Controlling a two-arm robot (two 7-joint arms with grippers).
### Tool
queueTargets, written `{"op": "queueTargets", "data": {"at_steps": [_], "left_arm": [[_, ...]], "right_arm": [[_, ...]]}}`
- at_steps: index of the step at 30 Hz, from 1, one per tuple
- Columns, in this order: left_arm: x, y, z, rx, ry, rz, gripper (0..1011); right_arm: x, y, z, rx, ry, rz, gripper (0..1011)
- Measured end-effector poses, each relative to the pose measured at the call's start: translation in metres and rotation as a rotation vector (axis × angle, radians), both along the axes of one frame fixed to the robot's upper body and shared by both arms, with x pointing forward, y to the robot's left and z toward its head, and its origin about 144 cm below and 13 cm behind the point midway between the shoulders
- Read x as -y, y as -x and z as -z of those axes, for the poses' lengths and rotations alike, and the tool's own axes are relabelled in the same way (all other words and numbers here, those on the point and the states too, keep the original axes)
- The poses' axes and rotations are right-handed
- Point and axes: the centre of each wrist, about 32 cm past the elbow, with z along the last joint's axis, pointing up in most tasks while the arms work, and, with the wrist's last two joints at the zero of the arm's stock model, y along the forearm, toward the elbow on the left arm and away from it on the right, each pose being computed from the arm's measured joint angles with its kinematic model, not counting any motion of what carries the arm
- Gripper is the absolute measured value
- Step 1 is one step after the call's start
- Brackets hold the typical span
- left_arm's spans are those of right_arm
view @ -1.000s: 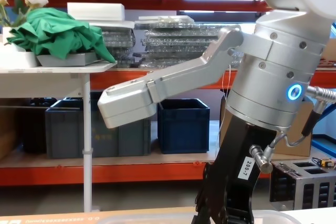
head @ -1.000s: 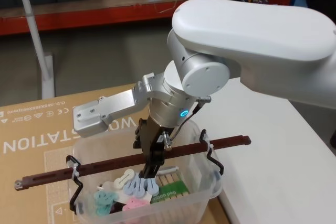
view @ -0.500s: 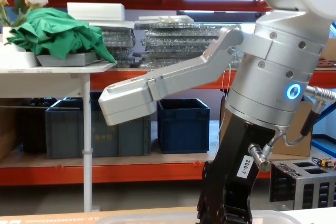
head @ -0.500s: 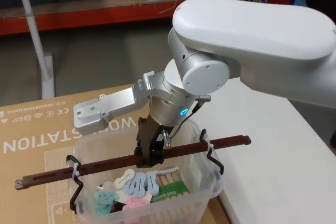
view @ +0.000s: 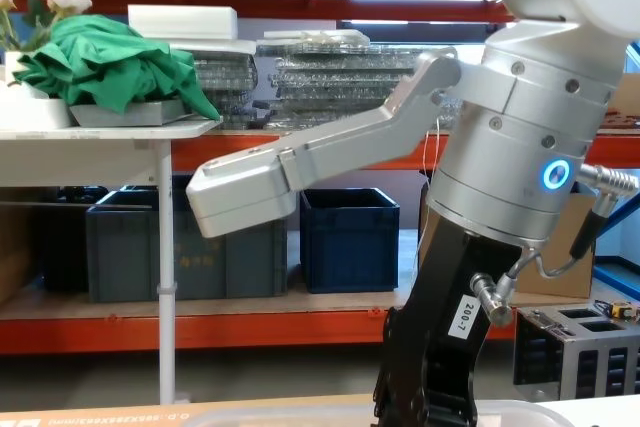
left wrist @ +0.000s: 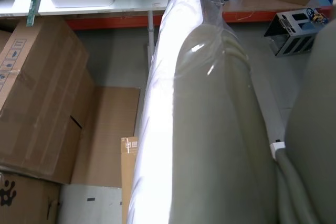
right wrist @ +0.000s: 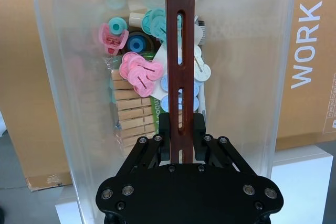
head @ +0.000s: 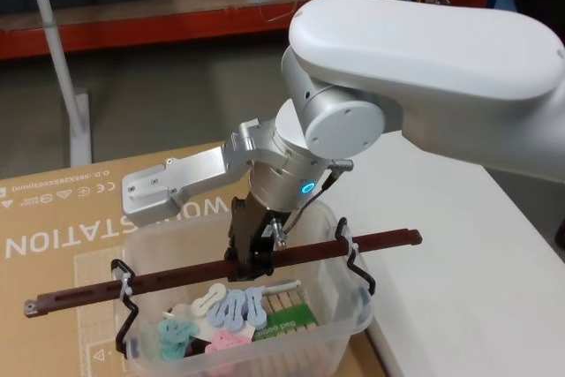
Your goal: Use one hand to grasp the basket and place it at the designated location.
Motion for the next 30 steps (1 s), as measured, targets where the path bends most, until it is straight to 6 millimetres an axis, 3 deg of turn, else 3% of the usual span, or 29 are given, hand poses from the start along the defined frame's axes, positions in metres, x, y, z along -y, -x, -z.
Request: {"op": "queueTargets", "data": {"at_steps": [20, 30], "left_arm": [[0.0, 0.0, 0.0, 0.0, 0.0, 0.0, 0], [0.0, 0.0, 0.0, 0.0, 0.0, 0.0, 0]], "right_arm": [[0.013, -0.015, -0.032, -0.008, -0.065, 0.06, 235], [0.029, -0.026, -0.052, -0.003, -0.097, 0.146, 235]]}}
